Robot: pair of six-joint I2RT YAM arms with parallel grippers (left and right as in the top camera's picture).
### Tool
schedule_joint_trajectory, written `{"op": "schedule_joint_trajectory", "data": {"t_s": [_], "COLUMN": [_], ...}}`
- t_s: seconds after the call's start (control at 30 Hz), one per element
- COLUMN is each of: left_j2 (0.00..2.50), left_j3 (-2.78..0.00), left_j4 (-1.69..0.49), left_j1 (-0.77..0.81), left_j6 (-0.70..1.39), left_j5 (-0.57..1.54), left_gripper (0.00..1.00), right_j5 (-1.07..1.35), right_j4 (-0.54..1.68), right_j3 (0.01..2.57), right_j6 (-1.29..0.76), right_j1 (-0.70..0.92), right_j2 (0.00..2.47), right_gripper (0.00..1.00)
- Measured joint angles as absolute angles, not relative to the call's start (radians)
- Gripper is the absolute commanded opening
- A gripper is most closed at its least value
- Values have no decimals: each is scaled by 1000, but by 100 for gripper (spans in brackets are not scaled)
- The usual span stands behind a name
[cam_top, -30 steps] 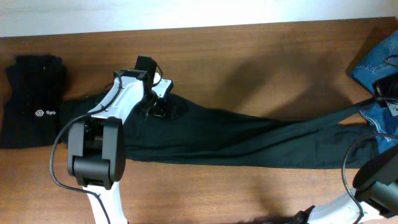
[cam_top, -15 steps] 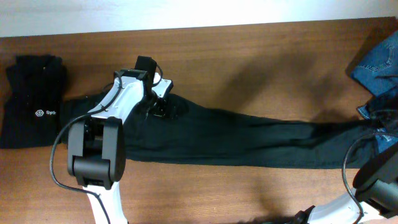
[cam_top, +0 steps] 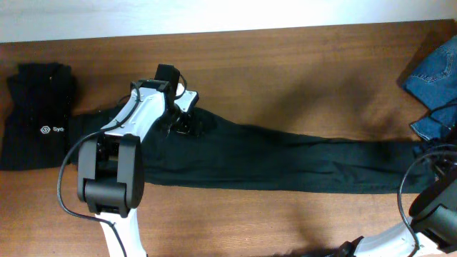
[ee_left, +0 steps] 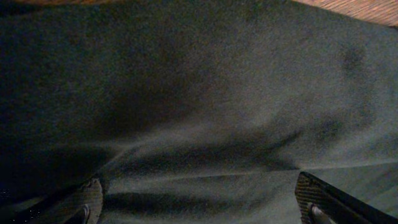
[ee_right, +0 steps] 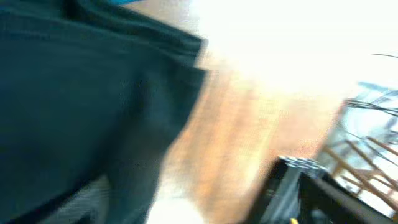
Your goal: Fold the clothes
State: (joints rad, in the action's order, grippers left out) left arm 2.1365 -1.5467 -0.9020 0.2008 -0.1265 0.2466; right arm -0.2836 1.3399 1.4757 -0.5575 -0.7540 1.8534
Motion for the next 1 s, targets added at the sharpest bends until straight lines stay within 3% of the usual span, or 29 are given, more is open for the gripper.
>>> {"op": "schedule_joint_trajectory", "data": {"t_s": [0.17,0.2,0.27,0.3,0.6,0.9,0.93,0.97,1.0], "left_j2": [2138,2144,2162,2171,2177,2123,2123,2123,2123], "left_j3": [-1559,-1572,-1624,-1657,-2167,-2133,-2095,-2053,-2013], "left_j4": [-914,-925,-966,-986,-1216,-1386,-1383,-1380,-1374], "left_j1": [200,200,196,192,125,-30,-43,-52,-57], "left_j6": [-126,-126,-127,-126,-117,-108,-111,-113,-118], "left_j5": [237,227,197,181,104,96,102,109,116], "left_gripper": [99,99,99,99,99,99,70,1,1], "right_j5": [-344,-350,-356,-355,-130,-5,3,11,21], "right_j4": [1414,1427,1441,1440,1285,1251,1251,1251,1250], "right_j3": [1600,1648,1743,1785,1872,1860,1860,1860,1860], "right_j6": [-572,-573,-564,-561,-360,-197,-184,-176,-170], "right_j1": [-751,-748,-735,-725,-599,-511,-506,-501,-498], "right_j2": [1855,1855,1855,1854,1851,1855,1857,1863,1870], "right_gripper": [91,82,11,4,4,4,4,4,4]}}
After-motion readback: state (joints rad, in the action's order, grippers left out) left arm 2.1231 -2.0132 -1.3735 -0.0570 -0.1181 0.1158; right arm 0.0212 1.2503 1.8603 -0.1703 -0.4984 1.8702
